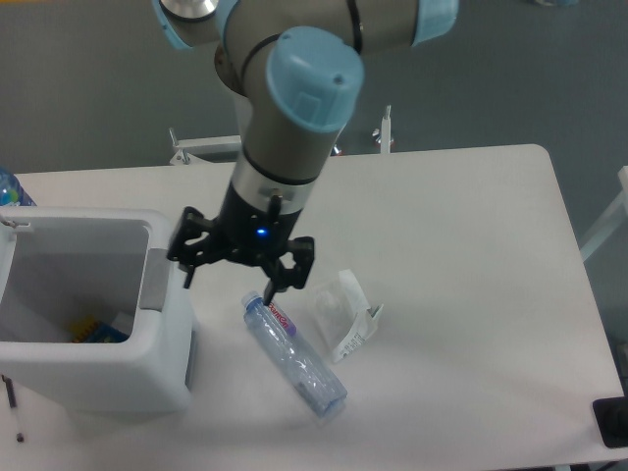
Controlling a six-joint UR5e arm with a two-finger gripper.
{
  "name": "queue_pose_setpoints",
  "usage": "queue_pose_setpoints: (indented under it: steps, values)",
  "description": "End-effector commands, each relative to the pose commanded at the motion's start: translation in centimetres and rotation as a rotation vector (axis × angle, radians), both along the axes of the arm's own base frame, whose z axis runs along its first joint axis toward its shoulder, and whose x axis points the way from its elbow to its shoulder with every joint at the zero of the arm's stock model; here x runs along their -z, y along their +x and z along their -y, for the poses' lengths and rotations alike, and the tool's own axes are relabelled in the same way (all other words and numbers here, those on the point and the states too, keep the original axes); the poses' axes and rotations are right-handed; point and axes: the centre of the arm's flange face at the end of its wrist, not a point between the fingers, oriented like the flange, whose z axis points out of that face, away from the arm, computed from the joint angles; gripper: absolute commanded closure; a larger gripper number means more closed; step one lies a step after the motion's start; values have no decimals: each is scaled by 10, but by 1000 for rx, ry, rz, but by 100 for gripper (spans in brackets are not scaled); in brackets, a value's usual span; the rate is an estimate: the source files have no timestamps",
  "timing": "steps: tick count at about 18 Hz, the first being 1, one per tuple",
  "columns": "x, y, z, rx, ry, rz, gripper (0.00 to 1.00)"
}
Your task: Open the trash can
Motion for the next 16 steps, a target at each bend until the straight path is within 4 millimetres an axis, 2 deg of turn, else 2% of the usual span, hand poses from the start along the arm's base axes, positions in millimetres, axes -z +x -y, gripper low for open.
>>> queue_pose_setpoints:
  steps: [5, 10, 16]
  values:
    - [13, -42, 29, 32, -74, -96, 0]
    - [40, -78, 47, 136, -167, -182, 0]
    - [65, -133, 83, 227, -196, -219, 0]
